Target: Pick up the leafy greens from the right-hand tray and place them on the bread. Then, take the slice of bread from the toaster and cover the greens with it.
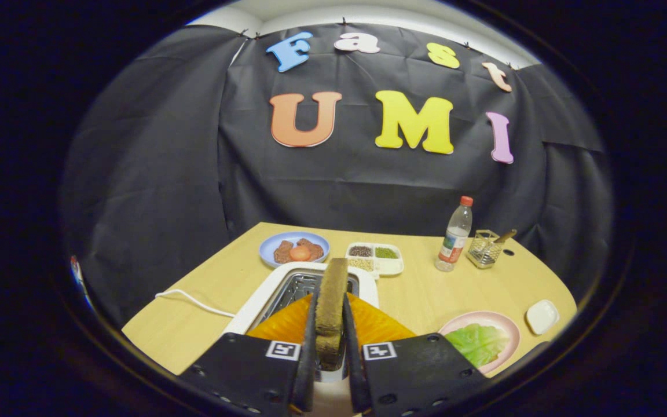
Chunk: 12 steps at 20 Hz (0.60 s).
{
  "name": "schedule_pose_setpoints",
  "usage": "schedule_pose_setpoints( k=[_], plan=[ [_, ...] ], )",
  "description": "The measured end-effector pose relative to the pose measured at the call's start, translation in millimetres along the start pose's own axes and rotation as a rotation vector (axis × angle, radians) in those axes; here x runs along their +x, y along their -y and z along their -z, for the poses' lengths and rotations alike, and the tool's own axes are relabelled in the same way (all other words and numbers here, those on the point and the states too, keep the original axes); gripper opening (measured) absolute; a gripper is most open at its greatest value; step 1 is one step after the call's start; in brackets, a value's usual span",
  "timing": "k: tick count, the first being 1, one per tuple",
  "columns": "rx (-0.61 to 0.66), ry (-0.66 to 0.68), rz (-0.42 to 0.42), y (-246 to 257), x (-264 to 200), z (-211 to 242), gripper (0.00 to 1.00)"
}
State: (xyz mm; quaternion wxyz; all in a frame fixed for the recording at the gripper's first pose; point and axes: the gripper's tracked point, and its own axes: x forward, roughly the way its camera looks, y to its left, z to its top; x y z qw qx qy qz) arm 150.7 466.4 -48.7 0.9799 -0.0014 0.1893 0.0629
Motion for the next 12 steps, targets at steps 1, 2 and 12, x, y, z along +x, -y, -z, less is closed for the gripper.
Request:
schedule_pose_setpoints(
  k=[1,2,12],
  plan=[
    [0.004,0.001,-0.007,-1.6,0.4,-1.3,0.27],
    [0.020,0.001,-0.018,-2.0,-0.8,-2.8,0.19],
    [0.156,0.073,-0.136,5.8,-27.7,-47.9,0.02]
  ],
)
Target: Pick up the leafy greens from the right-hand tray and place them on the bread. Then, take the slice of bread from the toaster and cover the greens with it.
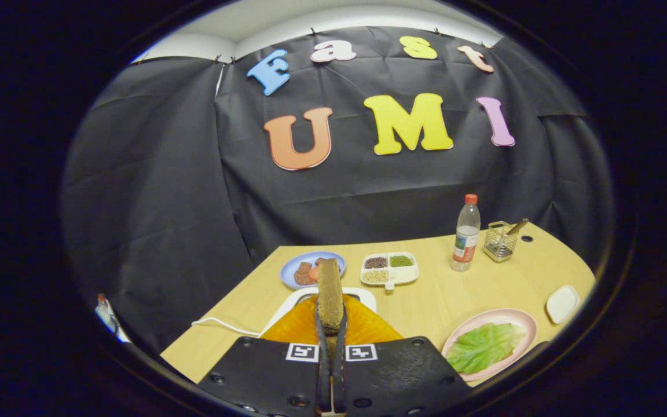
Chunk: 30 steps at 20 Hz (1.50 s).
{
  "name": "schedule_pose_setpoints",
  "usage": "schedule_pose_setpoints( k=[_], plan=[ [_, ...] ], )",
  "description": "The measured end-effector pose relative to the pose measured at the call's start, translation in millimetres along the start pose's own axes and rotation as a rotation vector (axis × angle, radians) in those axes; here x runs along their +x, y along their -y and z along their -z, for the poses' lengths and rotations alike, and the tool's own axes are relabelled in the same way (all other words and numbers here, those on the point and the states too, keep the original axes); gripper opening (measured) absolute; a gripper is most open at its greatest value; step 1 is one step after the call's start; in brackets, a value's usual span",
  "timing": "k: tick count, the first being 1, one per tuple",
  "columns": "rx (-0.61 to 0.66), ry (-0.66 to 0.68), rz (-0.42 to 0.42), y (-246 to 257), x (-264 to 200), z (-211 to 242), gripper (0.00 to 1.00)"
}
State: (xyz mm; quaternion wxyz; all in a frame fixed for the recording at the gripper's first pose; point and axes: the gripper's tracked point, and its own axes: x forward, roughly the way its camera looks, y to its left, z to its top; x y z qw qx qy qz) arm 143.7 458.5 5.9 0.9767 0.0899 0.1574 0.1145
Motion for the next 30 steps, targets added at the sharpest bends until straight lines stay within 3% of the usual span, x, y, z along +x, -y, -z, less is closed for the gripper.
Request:
schedule_pose_setpoints(
  k=[7,13,22,30],
  plan=[
    [0.084,0.109,-0.094,19.3,-50.1,-52.0,0.02],
    [0.104,0.172,0.001,102.4,-77.8,-61.3,0.02],
    [0.064,0.159,0.098,194.6,-79.3,-23.4,0.02],
    [0.157,0.060,0.113,209.7,-33.6,51.0,0.02]
  ],
)
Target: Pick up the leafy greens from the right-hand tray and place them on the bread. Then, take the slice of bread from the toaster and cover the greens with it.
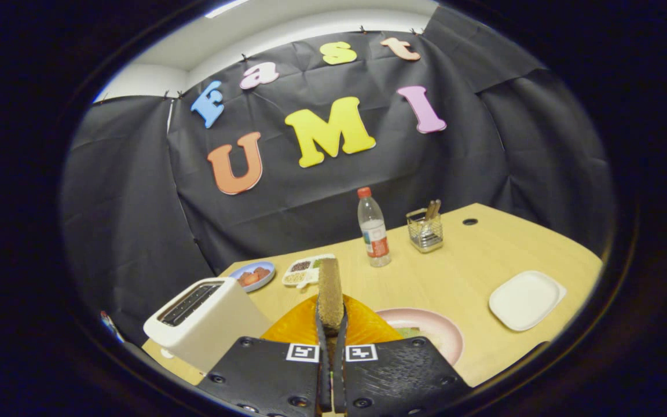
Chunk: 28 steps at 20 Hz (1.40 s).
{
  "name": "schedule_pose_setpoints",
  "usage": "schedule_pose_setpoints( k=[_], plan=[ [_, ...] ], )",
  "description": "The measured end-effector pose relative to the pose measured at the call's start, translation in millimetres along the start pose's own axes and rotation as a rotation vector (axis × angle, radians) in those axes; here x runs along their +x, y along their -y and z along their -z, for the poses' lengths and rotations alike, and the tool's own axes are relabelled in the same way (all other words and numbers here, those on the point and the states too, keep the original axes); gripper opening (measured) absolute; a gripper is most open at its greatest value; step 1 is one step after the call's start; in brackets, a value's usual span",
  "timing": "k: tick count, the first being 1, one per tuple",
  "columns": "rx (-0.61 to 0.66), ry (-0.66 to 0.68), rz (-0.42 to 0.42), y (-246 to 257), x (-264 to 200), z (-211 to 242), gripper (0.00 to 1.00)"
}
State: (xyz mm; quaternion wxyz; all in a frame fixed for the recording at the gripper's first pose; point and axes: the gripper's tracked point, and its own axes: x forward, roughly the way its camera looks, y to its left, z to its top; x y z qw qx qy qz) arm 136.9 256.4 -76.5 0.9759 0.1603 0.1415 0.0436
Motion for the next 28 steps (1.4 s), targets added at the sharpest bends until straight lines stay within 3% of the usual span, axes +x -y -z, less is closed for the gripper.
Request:
schedule_pose_setpoints(
  k=[7,12,16,22,28],
  plan=[
    [0.126,-0.041,0.055,20.8,9.3,31.5,0.02],
    [0.032,-0.065,0.094,33.8,3.0,42.2,0.08],
    [-0.029,-0.071,0.125,49.8,0.1,44.1,0.24],
    [-0.014,-0.122,0.140,71.7,2.0,52.8,0.42],
    [-0.040,-0.097,0.182,93.4,-3.9,39.6,0.79]
  ],
)
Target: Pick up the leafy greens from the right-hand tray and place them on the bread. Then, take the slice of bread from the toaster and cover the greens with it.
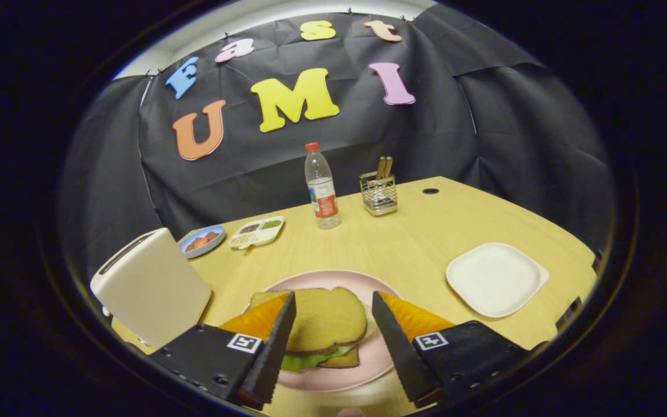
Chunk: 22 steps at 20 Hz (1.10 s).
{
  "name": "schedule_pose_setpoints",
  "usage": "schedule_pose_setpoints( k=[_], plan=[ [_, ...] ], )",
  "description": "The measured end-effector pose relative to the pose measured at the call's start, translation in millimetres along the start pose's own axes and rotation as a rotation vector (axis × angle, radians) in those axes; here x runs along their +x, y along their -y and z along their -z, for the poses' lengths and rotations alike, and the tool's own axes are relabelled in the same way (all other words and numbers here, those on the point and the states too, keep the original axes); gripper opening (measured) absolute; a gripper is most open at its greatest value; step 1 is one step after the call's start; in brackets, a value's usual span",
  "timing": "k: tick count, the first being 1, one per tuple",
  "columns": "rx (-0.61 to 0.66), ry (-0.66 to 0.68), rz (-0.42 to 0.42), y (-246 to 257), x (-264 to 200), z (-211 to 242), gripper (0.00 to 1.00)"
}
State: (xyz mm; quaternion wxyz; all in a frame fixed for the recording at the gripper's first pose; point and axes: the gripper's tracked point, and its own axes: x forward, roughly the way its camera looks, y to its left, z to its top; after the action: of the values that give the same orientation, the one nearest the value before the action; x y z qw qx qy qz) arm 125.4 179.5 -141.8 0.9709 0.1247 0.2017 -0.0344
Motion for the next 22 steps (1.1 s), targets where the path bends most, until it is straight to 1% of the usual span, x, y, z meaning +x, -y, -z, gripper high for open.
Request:
schedule_pose_setpoints(
  k=[1,4,8,13,15,18,22],
  plan=[
    [-0.006,0.013,0.008,2.5,-2.0,-5.2,0.84],
    [-0.030,0.062,0.015,5.8,-10.8,-21.5,0.95],
    [-0.113,0.178,0.006,0.8,-36.1,-58.3,0.96],
    [-0.203,0.331,-0.019,-10.2,-86.3,-106.4,0.96],
    [-0.220,0.371,-0.026,-12.9,-103.3,-121.0,0.96],
    [-0.211,0.384,-0.047,-13.6,-121.9,-129.2,0.96],
    [-0.238,0.456,-0.022,-3.3,-153.3,-141.3,0.96]
  ],
)
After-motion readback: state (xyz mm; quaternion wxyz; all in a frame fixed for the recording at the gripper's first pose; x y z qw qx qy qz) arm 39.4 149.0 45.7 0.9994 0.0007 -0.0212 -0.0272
